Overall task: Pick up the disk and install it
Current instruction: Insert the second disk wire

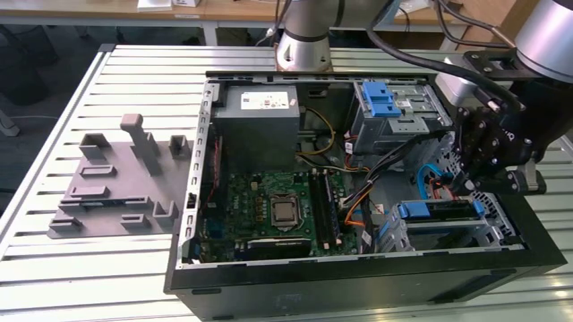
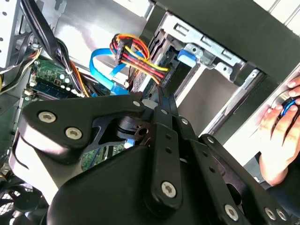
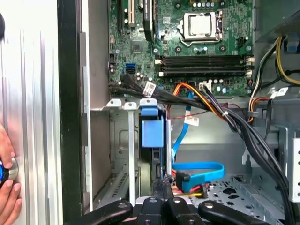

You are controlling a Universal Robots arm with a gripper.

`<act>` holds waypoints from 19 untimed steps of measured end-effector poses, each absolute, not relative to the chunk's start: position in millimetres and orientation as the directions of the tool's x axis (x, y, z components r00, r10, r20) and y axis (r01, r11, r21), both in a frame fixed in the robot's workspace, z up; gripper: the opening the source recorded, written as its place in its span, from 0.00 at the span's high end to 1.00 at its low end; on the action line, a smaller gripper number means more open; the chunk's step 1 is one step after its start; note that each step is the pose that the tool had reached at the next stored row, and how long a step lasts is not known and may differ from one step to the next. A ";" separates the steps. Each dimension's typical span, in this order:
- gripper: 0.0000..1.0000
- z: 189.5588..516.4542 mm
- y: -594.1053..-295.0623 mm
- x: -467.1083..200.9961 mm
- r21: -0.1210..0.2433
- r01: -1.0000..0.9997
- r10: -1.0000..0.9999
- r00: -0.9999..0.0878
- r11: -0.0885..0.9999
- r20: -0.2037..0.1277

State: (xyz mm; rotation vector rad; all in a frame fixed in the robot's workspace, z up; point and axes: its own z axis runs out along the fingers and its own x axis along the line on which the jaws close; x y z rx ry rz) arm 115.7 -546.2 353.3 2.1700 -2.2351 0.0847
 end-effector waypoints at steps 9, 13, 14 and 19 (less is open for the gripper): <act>0.89 363.2 -545.7 112.8 -0.011 -1.000 -0.998 -0.030 0.029 0.056; 0.89 363.4 -545.0 109.0 -0.009 -1.000 -0.998 -0.029 0.029 0.054; 0.89 363.4 -544.8 108.9 -0.008 -1.000 -0.998 -0.029 0.029 0.052; 0.89 369.8 -542.2 108.8 -0.007 -1.000 -0.998 -0.029 0.029 0.051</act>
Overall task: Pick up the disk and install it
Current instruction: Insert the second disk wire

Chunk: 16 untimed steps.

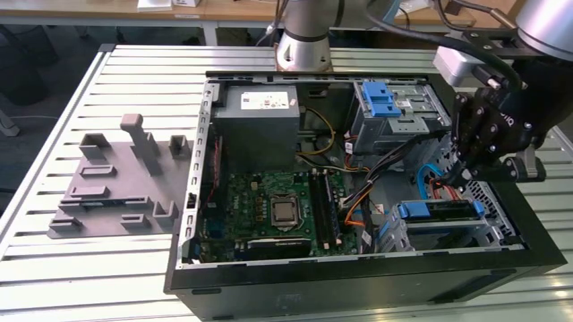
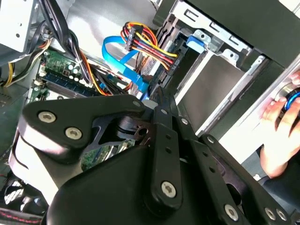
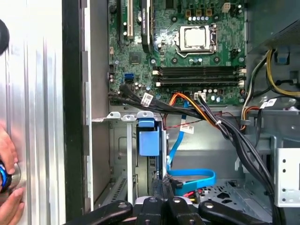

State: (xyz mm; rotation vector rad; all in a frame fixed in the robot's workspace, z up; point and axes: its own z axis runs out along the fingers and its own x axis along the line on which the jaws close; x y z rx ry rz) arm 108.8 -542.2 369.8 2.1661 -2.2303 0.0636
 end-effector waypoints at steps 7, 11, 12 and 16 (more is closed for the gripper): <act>0.89 372.8 -538.5 108.2 -0.007 -1.000 -0.998 -0.029 0.029 0.053; 0.82 371.0 -532.3 107.3 -0.007 -1.000 -0.998 -0.029 0.029 0.054; 0.81 370.3 -530.5 107.2 -0.007 -1.000 -0.998 -0.029 0.029 0.054; 0.75 365.2 -527.5 107.2 -0.007 -1.000 -0.998 -0.029 0.029 0.054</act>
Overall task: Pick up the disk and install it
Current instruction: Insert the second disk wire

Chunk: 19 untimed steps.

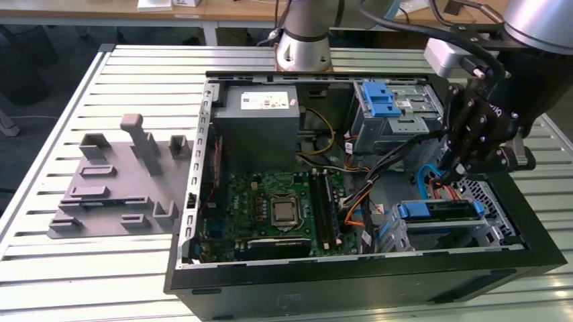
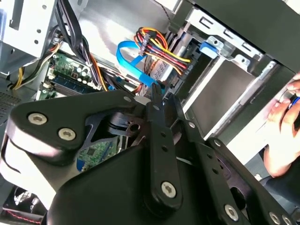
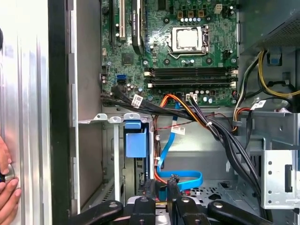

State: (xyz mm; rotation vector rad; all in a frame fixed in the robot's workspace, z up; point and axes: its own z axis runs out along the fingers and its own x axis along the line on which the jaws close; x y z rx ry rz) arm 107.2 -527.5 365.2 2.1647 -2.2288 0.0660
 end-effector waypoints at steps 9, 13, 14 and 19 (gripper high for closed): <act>0.75 354.5 -526.9 107.2 -0.007 -1.000 -0.998 -0.029 0.029 0.054; 0.84 354.1 -527.0 107.2 -0.007 -1.000 -0.998 -0.029 0.029 0.049; 0.84 353.8 -527.2 107.2 -0.007 -1.000 -0.998 -0.029 0.029 0.048; 0.84 352.0 -531.3 106.1 -0.018 -1.000 -0.999 -0.022 0.021 0.047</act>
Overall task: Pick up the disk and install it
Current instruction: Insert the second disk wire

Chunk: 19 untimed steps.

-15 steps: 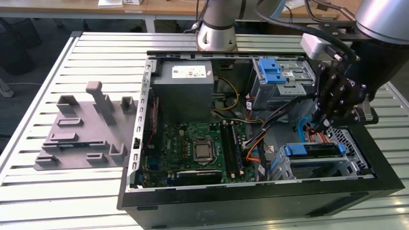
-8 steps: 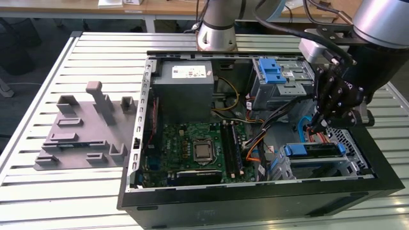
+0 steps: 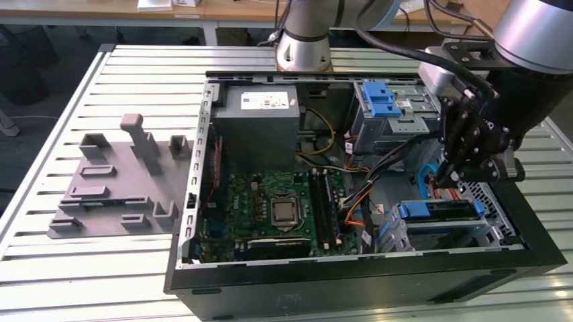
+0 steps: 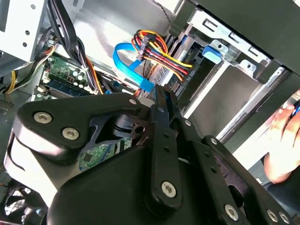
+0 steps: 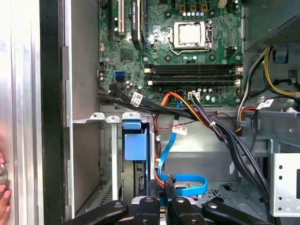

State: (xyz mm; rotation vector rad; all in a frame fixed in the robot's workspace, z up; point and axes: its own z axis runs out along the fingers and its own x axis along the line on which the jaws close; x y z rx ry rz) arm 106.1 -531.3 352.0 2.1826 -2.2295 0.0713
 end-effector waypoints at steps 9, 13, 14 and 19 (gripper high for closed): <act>0.84 345.3 -535.1 103.2 -0.031 -1.000 -0.999 0.004 -0.005 0.047; 0.84 343.5 -538.1 103.1 -0.035 -0.999 -0.999 0.006 -0.007 0.047; 0.84 343.5 -538.3 103.0 -0.035 -0.999 -0.999 0.006 -0.007 0.047; 0.84 341.5 -541.5 102.6 -0.042 -0.999 -0.999 0.014 -0.016 0.047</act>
